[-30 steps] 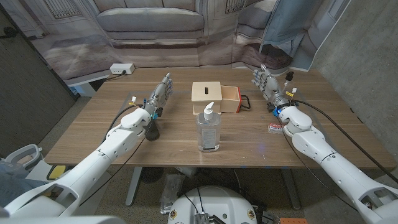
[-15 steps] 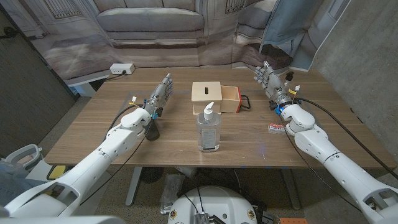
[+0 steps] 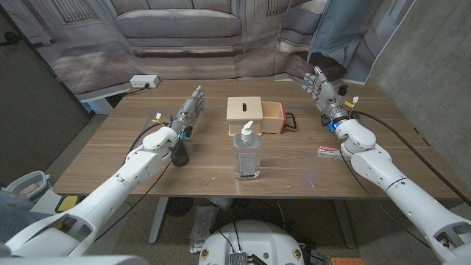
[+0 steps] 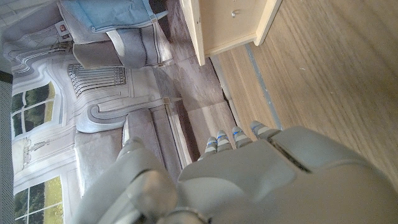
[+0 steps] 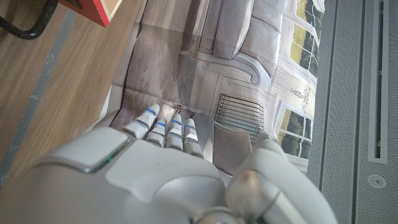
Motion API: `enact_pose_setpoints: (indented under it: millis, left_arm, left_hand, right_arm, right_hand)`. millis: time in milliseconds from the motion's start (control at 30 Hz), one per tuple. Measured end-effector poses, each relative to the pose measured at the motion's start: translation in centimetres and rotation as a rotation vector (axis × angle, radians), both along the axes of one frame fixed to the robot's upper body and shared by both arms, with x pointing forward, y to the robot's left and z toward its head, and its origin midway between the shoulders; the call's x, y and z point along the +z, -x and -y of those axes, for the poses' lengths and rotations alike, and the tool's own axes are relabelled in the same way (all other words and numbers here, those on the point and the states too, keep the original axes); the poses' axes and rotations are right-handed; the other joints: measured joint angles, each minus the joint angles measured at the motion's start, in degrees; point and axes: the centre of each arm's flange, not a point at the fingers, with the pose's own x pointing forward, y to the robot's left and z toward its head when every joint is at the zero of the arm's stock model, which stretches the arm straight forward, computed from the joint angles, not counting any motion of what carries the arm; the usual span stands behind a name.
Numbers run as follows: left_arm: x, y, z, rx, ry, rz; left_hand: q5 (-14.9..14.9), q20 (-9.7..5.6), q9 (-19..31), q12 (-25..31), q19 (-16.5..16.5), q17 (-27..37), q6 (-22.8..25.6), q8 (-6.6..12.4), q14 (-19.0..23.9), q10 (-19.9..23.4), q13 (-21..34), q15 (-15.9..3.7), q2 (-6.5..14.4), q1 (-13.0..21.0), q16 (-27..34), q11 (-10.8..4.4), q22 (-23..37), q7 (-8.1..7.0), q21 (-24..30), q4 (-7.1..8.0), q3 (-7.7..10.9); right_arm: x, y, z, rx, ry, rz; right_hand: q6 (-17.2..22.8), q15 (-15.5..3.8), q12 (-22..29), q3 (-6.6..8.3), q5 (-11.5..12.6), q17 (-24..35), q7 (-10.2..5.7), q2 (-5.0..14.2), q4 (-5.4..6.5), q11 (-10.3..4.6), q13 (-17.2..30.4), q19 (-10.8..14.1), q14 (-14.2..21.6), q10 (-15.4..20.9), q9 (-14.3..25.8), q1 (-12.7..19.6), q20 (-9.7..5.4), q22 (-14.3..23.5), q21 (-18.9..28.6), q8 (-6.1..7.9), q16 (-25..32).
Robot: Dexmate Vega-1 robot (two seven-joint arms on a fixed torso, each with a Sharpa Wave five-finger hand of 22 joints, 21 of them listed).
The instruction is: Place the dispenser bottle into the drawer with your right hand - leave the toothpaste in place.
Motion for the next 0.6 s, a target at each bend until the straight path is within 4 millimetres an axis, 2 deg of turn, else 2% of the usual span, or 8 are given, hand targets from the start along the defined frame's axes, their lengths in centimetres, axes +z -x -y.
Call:
enact_pose_setpoints:
  millis: [600]
  left_arm:
    - [0.0,-0.1,0.1,-0.005,0.005,-0.003]
  left_hand:
    - [0.00,0.00,0.00,0.00,-0.01,0.00,0.00,0.00,0.00,0.00,0.03,0.00,0.30,0.30,0.00,0.00,0.00,0.00,0.00,-0.14,-0.14]
  right_arm:
    - [1.5,1.8,1.2,-0.026,-0.009,0.059]
  right_hand:
    - [-0.01,0.31,0.00,0.25,-0.27,0.00,0.00,0.23,-0.24,0.29,0.00,0.00,0.31,0.30,0.00,0.23,0.00,0.00,-0.44,0.00,0.00]
